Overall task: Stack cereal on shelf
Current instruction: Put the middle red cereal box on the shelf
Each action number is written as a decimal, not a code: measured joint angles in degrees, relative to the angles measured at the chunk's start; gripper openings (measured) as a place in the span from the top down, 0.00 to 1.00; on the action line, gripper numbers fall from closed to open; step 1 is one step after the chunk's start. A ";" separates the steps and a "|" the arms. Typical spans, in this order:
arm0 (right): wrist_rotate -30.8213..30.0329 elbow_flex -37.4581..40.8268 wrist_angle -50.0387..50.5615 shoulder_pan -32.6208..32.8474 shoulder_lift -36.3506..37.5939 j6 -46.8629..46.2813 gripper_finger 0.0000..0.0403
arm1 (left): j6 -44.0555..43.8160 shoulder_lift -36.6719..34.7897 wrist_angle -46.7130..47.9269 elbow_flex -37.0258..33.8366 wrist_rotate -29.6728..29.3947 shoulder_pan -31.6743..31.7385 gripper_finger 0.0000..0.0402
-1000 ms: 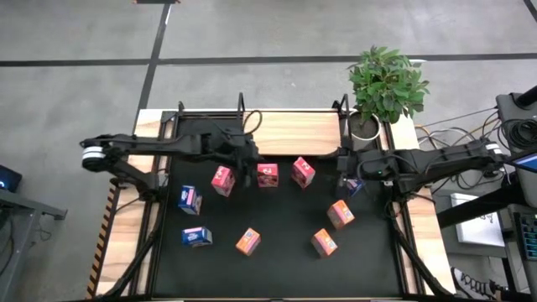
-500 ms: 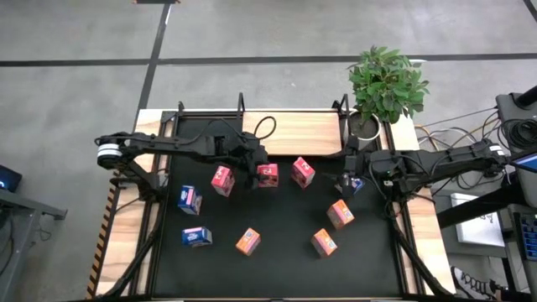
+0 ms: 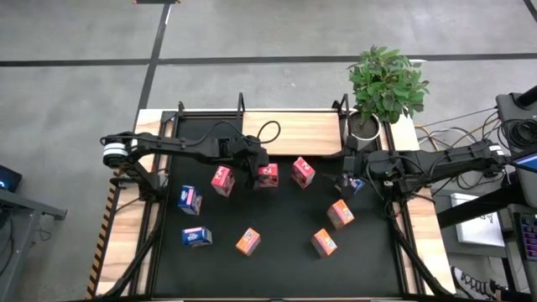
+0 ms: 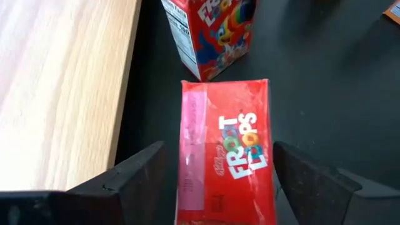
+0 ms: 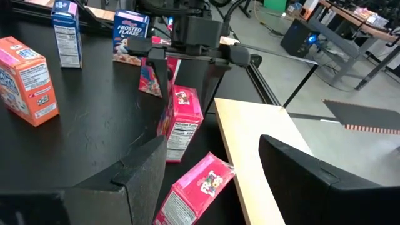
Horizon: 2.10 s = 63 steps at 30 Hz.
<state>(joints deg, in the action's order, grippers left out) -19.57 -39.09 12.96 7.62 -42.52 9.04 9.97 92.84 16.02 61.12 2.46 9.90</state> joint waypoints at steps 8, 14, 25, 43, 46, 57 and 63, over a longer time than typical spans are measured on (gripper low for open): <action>0.00 0.00 0.01 0.00 0.00 0.00 0.39 | 0.32 -0.34 0.03 0.00 0.04 -0.12 0.51; 0.00 0.00 0.01 0.00 0.00 0.00 0.39 | 0.20 -0.43 0.17 0.00 0.07 -0.12 0.61; 0.02 0.00 0.05 0.00 0.00 -0.02 0.39 | 6.84 -3.30 14.59 13.47 1.68 0.06 0.63; 0.02 0.67 -0.03 0.00 -0.02 -0.02 0.39 | 23.26 -2.98 13.85 22.57 6.56 20.37 0.63; 0.00 0.98 -0.69 0.00 -0.02 0.01 0.39 | 22.40 -2.42 12.01 22.10 7.56 22.06 0.63; 0.00 2.19 -3.03 0.00 -0.02 1.03 0.39 | 22.55 6.60 11.90 23.64 5.62 23.97 0.63; 0.00 2.19 -3.03 0.00 -0.02 0.98 0.39 | 22.44 11.02 12.00 26.84 5.51 25.13 0.62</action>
<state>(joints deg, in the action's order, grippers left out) -19.57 -36.91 9.93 7.62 -42.54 10.02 32.40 103.86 28.02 87.96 7.97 35.03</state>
